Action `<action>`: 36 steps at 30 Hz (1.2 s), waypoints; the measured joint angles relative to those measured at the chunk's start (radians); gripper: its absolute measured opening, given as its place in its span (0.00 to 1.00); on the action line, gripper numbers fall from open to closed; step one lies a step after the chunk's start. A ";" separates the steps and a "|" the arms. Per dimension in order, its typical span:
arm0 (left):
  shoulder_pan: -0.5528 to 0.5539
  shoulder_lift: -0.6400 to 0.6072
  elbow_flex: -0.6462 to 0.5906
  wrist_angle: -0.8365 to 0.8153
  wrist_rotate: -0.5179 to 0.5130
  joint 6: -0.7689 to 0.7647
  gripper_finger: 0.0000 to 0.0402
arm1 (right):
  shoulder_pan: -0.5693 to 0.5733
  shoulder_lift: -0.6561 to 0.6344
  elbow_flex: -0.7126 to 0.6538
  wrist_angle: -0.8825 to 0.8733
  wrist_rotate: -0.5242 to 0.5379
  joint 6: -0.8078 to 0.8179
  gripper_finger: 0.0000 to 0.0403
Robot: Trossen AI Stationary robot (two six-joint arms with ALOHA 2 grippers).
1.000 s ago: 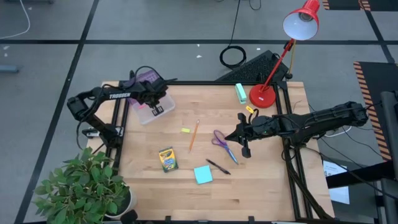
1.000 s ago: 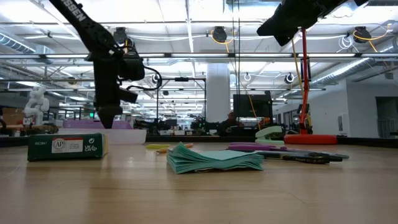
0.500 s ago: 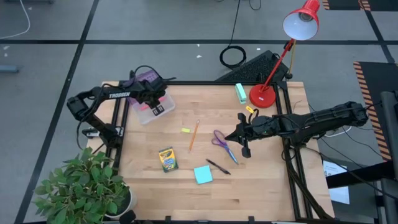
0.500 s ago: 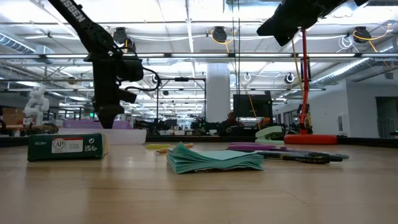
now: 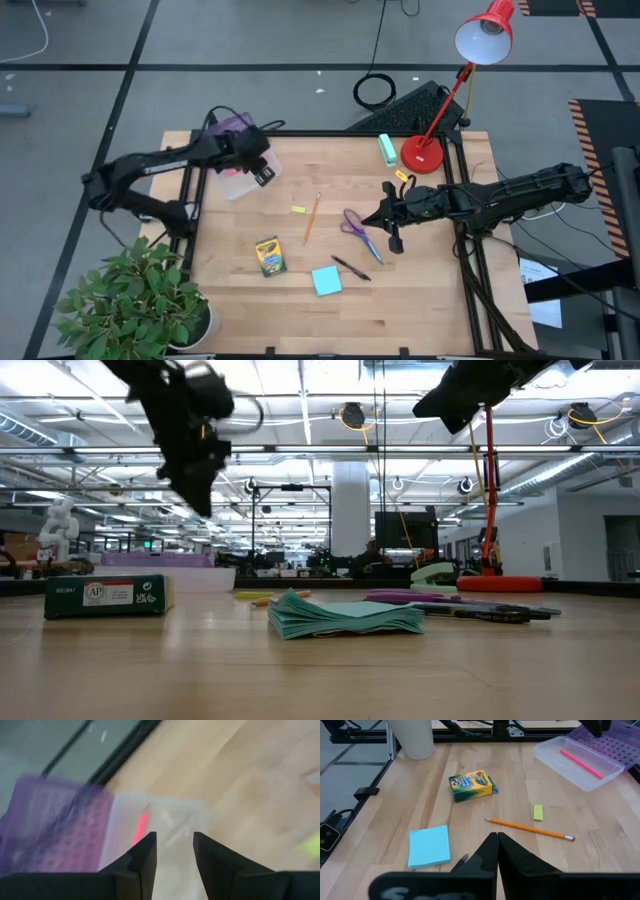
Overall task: Pack school essentials
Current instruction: Put the orange pencil into the purple supply box
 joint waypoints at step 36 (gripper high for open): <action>-0.577 0.373 -0.002 0.571 -0.112 -0.123 0.68 | 0.000 0.000 0.000 -0.001 0.000 -0.105 0.00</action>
